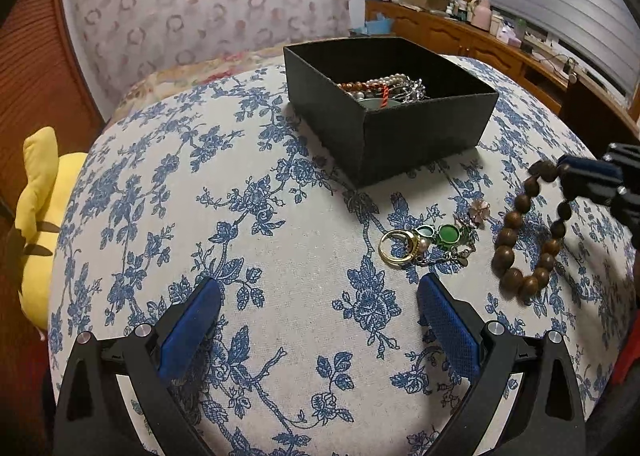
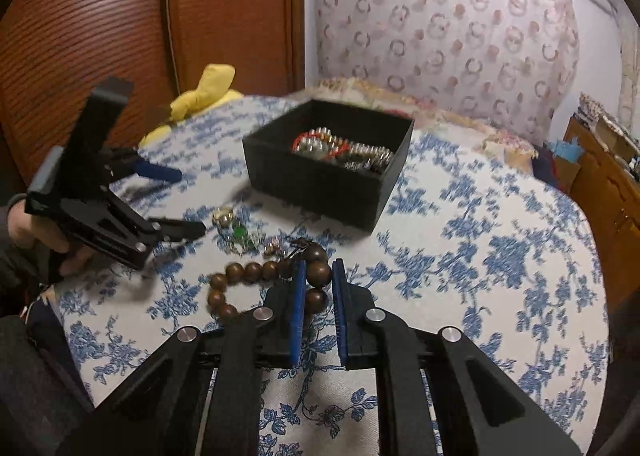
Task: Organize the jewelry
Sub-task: 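Move both tools back to the wooden bead bracelet and green-stone chain, then grasp the gold ring with the left tool while the right tool grasps the wooden bead bracelet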
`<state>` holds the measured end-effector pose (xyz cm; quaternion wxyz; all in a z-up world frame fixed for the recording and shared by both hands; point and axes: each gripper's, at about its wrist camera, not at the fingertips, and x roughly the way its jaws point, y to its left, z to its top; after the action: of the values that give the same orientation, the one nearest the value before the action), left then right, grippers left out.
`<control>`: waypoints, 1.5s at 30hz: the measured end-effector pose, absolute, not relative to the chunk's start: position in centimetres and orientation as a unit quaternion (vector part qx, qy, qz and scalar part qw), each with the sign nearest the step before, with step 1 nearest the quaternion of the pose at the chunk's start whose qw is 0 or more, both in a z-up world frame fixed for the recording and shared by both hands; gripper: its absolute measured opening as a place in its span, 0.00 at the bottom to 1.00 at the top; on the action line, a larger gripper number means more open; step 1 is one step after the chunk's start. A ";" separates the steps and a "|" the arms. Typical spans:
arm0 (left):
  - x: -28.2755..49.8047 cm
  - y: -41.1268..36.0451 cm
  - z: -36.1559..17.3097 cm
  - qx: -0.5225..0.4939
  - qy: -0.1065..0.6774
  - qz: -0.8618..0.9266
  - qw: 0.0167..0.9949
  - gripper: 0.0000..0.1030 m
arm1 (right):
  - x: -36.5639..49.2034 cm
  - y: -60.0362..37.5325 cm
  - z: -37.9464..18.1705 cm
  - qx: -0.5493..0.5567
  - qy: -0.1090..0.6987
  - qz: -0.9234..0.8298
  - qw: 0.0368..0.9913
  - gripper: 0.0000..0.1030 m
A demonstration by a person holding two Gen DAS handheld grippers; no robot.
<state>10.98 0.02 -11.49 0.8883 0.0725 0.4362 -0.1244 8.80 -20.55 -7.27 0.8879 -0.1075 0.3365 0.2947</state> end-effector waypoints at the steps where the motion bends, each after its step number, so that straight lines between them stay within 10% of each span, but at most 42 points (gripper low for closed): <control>1: 11.0 0.0 -11.5 0.073 0.436 -0.124 0.888 0.93 | 8.9 -20.7 -7.0 -0.104 0.335 0.297 0.888 0.14; 14: 11.0 -0.6 -11.4 0.083 0.430 -0.133 0.889 0.93 | 7.9 -22.4 -8.5 -0.086 0.356 0.274 0.889 0.14; 24: 11.5 -1.1 -10.0 0.054 0.417 -0.160 0.893 0.47 | 7.1 -22.4 -10.5 -0.088 0.371 0.265 0.886 0.14; 35: 12.9 -1.5 -10.7 0.071 0.424 -0.157 0.889 0.39 | 7.0 -22.5 -10.5 -0.082 0.368 0.269 0.886 0.14; 45: 12.3 -2.9 -10.7 0.106 0.414 -0.184 0.885 0.03 | 6.9 -22.5 -10.3 -0.080 0.367 0.271 0.886 0.14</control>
<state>12.29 -2.87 -10.70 0.8853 0.1060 0.4136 -0.1843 6.94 -22.47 -10.34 0.8863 -0.0799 0.3668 0.2712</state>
